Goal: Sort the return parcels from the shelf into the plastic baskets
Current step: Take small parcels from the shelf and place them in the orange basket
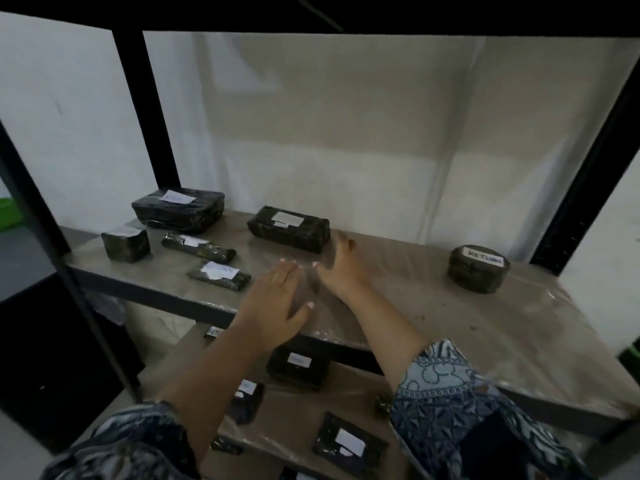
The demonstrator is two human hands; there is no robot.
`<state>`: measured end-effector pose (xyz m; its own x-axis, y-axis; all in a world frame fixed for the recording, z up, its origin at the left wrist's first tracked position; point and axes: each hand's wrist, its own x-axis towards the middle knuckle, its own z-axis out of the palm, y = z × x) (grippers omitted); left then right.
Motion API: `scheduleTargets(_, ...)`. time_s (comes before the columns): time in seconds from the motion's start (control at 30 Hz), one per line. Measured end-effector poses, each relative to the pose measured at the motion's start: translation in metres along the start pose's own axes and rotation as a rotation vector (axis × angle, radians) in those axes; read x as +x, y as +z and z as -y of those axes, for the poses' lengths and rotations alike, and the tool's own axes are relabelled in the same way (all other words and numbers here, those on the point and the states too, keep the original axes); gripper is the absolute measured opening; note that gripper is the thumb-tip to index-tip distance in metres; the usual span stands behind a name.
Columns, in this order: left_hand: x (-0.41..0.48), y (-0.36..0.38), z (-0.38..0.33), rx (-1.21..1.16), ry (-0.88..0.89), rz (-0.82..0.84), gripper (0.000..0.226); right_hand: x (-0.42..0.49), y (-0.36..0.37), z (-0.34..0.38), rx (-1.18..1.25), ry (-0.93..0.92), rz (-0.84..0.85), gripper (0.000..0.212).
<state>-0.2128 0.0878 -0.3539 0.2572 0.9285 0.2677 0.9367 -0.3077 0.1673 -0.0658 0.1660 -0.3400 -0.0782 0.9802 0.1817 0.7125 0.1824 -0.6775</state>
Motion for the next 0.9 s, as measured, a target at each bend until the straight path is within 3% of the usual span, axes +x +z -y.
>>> scheduleTargets(0.3,-0.003,0.018,0.017,-0.07,0.088,-0.06,0.07,0.049,0.018,0.002,0.107,-0.004,-0.08,0.103)
scheduleTargets(0.53,-0.002,0.022,0.019,-0.093,0.094,-0.091,0.065,0.059,0.023,-0.005,0.205,0.03,-0.124,0.071)
scheduleTargets(0.9,-0.004,0.018,0.016,-0.053,0.096,-0.096,0.065,0.031,0.012,-0.016,0.247,0.059,-0.232,0.069)
